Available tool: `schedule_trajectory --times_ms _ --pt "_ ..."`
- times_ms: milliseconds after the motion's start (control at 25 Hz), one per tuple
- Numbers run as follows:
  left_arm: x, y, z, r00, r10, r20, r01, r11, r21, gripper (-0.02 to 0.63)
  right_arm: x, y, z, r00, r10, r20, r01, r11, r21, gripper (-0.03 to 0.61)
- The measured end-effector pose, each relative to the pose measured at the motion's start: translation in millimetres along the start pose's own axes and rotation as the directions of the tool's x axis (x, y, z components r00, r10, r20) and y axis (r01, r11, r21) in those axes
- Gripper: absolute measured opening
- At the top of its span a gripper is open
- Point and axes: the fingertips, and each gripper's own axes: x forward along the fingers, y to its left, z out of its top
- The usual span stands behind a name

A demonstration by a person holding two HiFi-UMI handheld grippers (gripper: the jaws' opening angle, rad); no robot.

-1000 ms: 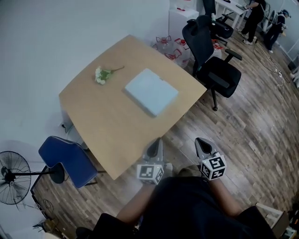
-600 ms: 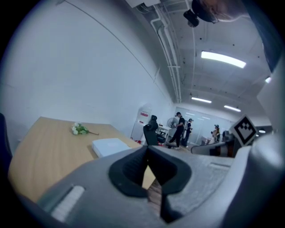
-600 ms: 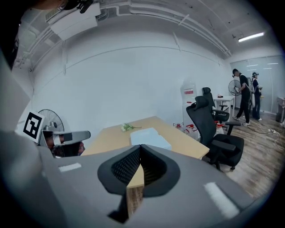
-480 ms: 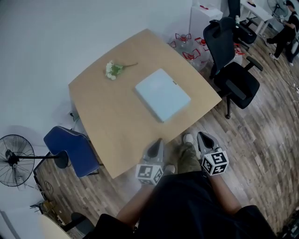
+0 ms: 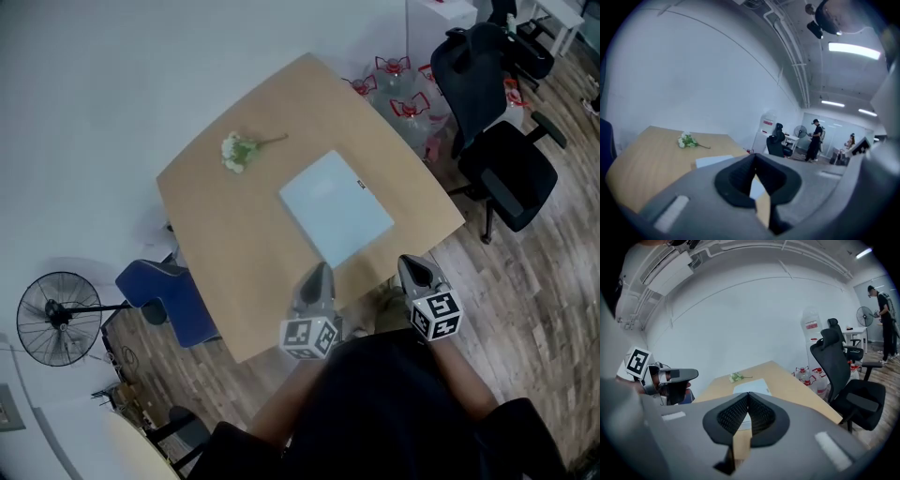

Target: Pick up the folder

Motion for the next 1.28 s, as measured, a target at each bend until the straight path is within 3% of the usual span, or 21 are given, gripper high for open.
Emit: schedule_trajectory --times_ms 200,440,680,1000,1280 --pt "49.1 4.8 -2.7 0.996 0.086 -0.034 -0.088 0.994 -0.06 0.0 22.1 -43.1 24.3 0.997 0.069 -0.034 -0.07 0.997 -0.021 0.0" --pt "69.5 27.1 -14.3 0.973 0.226 -0.054 -0.23 0.968 -0.096 0.0 59.0 -92.9 38.3 0.988 0.122 -0.097 -0.128 0.99 -0.06 0.0" --pt "60.3 60.0 -19.9 0.951 0.302 -0.071 -0.309 0.94 -0.147 0.0 102.0 -80.2 41.4 0.953 0.234 -0.194 -0.246 0.968 -0.04 0.0" --pt "48.2 110.8 -46.1 0.936 0.336 -0.104 -0.351 0.909 -0.224 0.0 139.2 -66.1 25.6 0.943 0.199 -0.268 -0.234 0.966 -0.106 0.002" --pt "59.2 133.6 -87.4 0.938 0.288 -0.194 -0.333 0.905 -0.266 0.012 170.6 -72.5 3.1 0.929 0.16 -0.335 -0.225 0.961 -0.163 0.009"
